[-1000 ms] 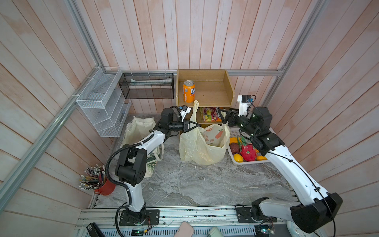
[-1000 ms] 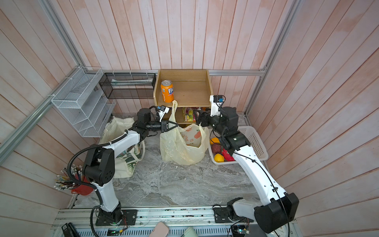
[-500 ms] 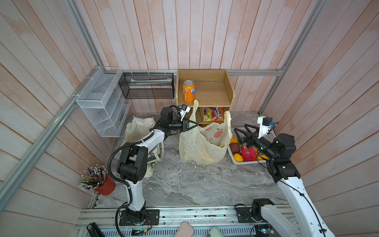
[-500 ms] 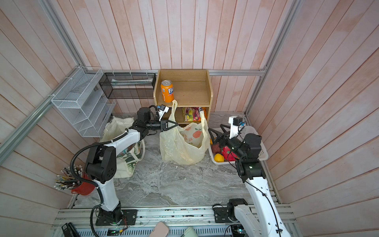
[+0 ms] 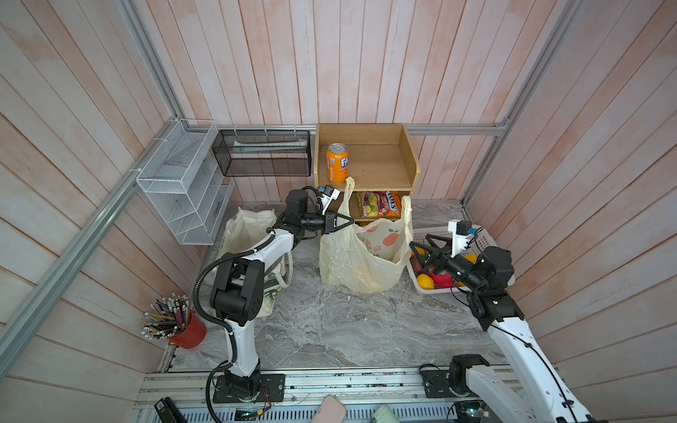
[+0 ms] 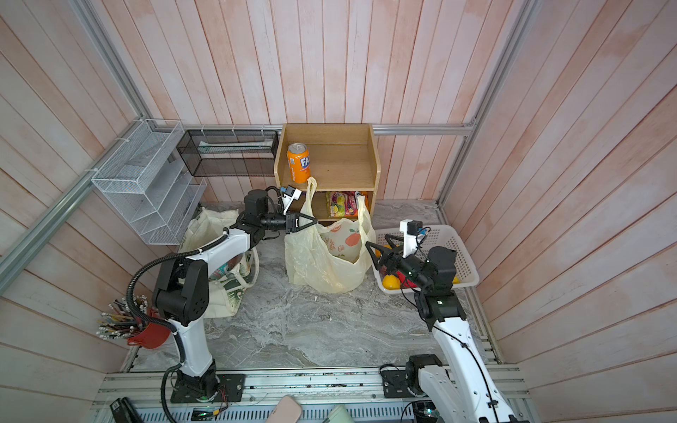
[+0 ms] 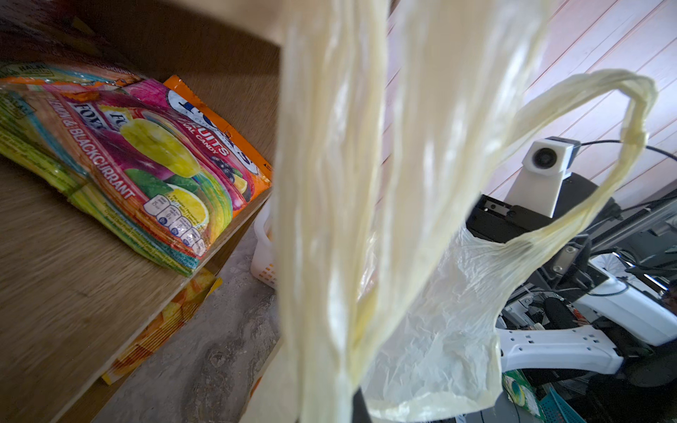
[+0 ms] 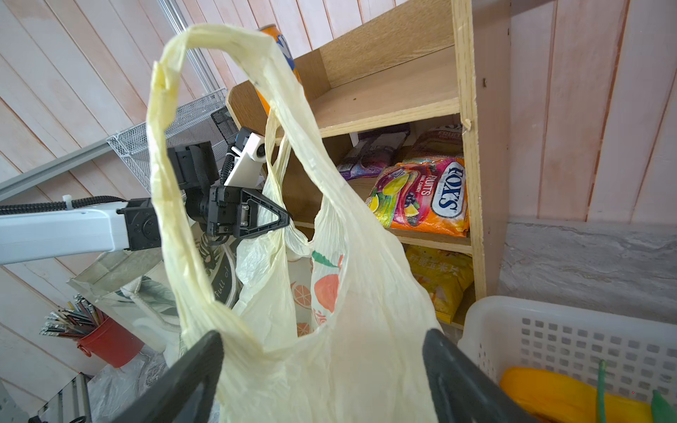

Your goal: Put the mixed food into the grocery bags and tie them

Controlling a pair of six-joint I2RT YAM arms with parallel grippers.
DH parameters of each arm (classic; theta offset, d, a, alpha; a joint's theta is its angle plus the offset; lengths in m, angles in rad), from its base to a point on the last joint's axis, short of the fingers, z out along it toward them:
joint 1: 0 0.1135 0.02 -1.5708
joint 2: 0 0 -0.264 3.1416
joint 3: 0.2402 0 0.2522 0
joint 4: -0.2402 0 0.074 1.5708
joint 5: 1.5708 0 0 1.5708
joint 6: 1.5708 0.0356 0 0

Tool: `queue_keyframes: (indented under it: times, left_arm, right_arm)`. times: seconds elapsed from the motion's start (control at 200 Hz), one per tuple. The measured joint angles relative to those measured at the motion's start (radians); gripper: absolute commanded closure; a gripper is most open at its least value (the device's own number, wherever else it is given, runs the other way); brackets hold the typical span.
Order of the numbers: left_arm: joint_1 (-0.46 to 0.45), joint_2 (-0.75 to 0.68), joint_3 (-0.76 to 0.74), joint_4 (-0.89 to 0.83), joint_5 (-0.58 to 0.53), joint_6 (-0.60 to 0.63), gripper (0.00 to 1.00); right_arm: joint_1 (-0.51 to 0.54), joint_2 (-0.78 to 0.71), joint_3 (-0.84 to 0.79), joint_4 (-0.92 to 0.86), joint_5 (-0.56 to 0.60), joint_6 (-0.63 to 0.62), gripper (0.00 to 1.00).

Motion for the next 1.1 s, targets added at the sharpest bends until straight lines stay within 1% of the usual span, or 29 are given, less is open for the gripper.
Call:
queue_keyframes:
  times: [0.19, 0.4, 0.515, 0.67, 0.925, 1.1]
  left_arm:
    - [0.004, 0.001, 0.006, 0.0, 0.004, 0.001, 1.0]
    - [0.004, 0.001, 0.007, -0.003, 0.004, 0.004, 1.0]
    - [0.004, 0.001, 0.007, -0.004, 0.004, 0.007, 1.0]
    - [0.004, 0.001, 0.007, -0.005, 0.004, 0.008, 1.0]
    - [0.004, 0.001, 0.007, -0.007, 0.004, 0.01, 1.0]
    - [0.004, 0.001, 0.007, -0.011, 0.004, 0.013, 1.0]
  right_arm:
    - [0.052, 0.132, 0.021, 0.036, 0.052, -0.01, 0.12]
    - [0.127, 0.233, 0.131, 0.039, 0.133, -0.071, 0.13]
    - [0.182, 0.239, 0.166, 0.033, 0.182, -0.115, 0.12]
    - [0.257, 0.233, 0.168, 0.014, 0.257, -0.172, 0.11]
    - [0.263, 0.231, 0.165, -0.013, 0.408, -0.22, 0.11]
    - [0.262, 0.236, 0.165, -0.02, 0.459, -0.254, 0.1]
